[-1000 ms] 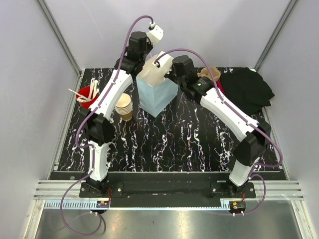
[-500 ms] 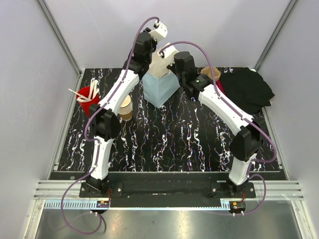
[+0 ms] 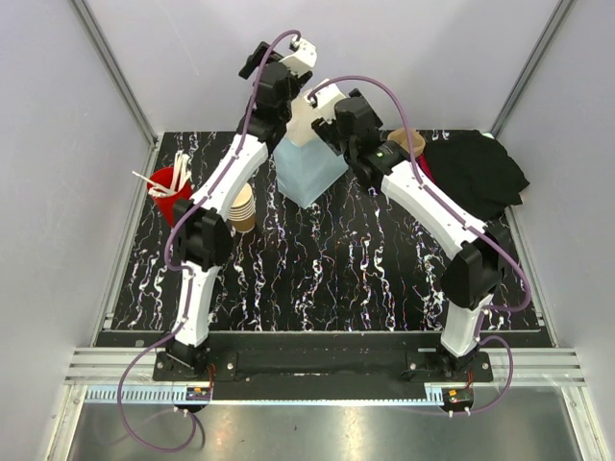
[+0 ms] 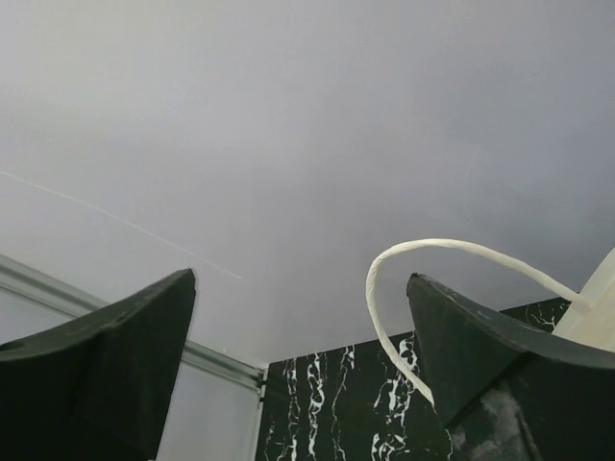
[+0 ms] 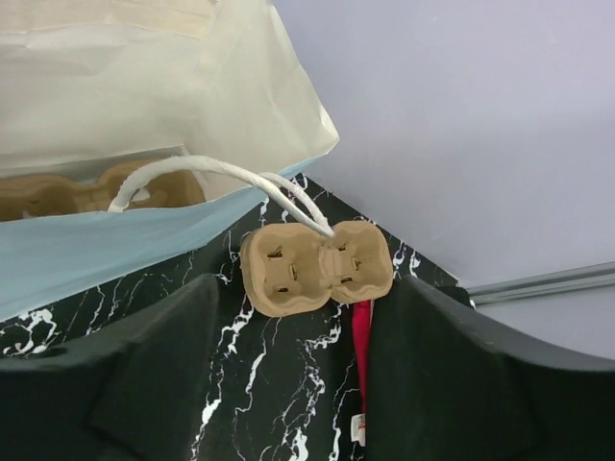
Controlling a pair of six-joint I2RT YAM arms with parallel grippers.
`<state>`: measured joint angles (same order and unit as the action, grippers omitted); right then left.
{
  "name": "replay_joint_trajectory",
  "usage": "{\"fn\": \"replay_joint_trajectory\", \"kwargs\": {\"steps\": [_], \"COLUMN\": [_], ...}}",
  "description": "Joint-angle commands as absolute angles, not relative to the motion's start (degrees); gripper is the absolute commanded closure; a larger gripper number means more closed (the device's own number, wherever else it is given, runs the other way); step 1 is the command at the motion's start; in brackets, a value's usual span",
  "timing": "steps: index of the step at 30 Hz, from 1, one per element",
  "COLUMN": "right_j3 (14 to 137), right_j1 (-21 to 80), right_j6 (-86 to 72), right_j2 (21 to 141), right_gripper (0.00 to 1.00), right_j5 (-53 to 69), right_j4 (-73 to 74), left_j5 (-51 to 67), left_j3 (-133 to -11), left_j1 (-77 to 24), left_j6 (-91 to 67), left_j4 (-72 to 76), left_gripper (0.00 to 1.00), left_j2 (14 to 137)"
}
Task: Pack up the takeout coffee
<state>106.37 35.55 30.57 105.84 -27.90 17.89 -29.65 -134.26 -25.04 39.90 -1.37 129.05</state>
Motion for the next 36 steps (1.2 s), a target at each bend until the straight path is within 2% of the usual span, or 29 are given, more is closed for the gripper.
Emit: {"fn": "replay_joint_trajectory", "kwargs": {"steps": [1,3,4,8,14,21,28,36], "right_j3": [109.25,108.9,108.64,105.57,98.02,87.02,75.43,63.29], "right_j1": [35.25,35.16,35.24,35.24,35.16,34.81,34.54,34.28], "right_j6": [28.48,28.21,28.13,27.78,27.51,30.58,32.78,34.54], "right_j2": [100.2,98.36,97.65,92.57,84.22,74.89,69.96,69.7], "right_gripper": [0.12,0.01,0.0,0.0,0.0,0.0,0.0,0.0], "right_j5": [-27.78,-27.51,-27.25,-26.11,-22.77,-11.53,-5.1,-1.06], "right_j4": [18.1,18.54,19.15,20.21,22.41,28.64,37.43,38.06], "left_j5": [-31.2,-30.5,-30.06,-27.52,-20.23,-10.3,-2.47,10.52], "left_j3": [-130.63,-127.19,-125.52,-114.29,-107.68,-98.36,-90.45,-83.24], "left_j1": [-23.21,-22.41,-22.15,-20.92,-18.9,-17.32,-12.32,-9.41], "left_j6": [34.81,32.97,32.44,30.32,28.04,28.74,27.42,28.21], "left_j4": [0.18,-1.93,-2.37,-6.31,-19.92,-31.89,-37.44,-37.7], "left_gripper": [0.01,0.01,0.01,0.01,0.01,0.01,0.01,0.01], "left_j2": [118.4,113.33,111.38,102.06,91.95,82.46,77.52,75.58]}}
